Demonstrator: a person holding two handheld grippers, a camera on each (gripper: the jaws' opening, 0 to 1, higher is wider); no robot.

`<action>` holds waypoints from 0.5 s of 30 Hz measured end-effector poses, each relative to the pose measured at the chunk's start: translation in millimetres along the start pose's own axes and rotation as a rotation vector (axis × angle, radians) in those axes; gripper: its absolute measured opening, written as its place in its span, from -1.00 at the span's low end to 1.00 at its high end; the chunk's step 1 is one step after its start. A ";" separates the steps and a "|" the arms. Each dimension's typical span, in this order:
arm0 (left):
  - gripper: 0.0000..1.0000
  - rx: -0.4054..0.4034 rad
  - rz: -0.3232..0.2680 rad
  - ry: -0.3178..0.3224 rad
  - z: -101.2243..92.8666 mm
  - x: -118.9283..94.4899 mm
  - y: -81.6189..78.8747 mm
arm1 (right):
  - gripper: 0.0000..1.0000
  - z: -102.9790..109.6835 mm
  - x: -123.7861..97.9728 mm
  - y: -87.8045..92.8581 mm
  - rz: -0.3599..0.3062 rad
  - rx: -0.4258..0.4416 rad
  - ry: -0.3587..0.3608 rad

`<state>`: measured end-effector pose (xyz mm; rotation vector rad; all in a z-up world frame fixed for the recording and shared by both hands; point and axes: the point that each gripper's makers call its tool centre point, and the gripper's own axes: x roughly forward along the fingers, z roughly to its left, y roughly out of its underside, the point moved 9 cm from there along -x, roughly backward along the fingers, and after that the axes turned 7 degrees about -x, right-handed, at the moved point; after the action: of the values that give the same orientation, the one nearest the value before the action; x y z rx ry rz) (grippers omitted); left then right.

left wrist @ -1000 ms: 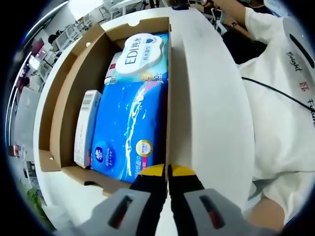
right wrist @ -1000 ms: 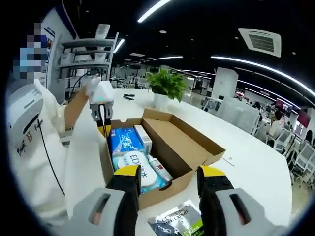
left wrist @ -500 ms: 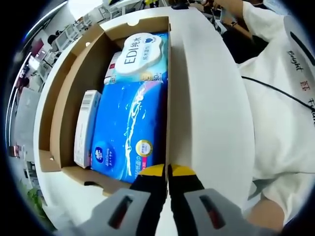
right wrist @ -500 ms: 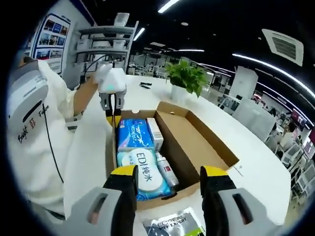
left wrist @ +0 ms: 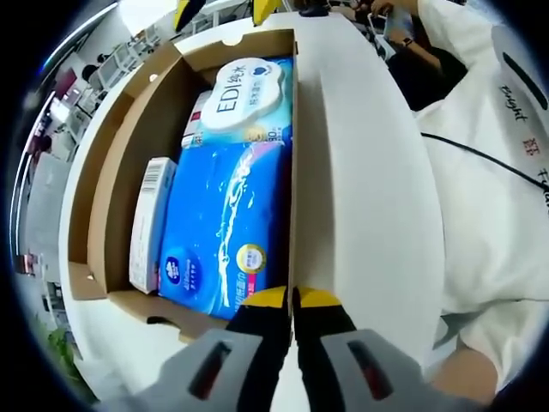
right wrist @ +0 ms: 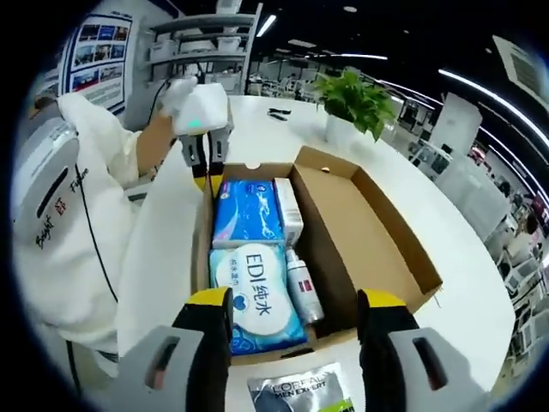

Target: Operate the shoe box by opening the lid, removing the specified soft item, and placing it in the target area until the item is outside and the box remains undamaged.

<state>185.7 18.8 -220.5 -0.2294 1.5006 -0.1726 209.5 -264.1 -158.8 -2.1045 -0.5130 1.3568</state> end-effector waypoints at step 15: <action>-0.97 -0.003 0.017 0.010 1.6 0.1 -1.0 | 0.24 6.3 39.1 -12.3 0.101 -0.080 -0.202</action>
<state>187.3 17.9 -220.3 -0.2179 1.5120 -0.1581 219.6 -229.8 -179.7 -2.0928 -0.5570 1.6431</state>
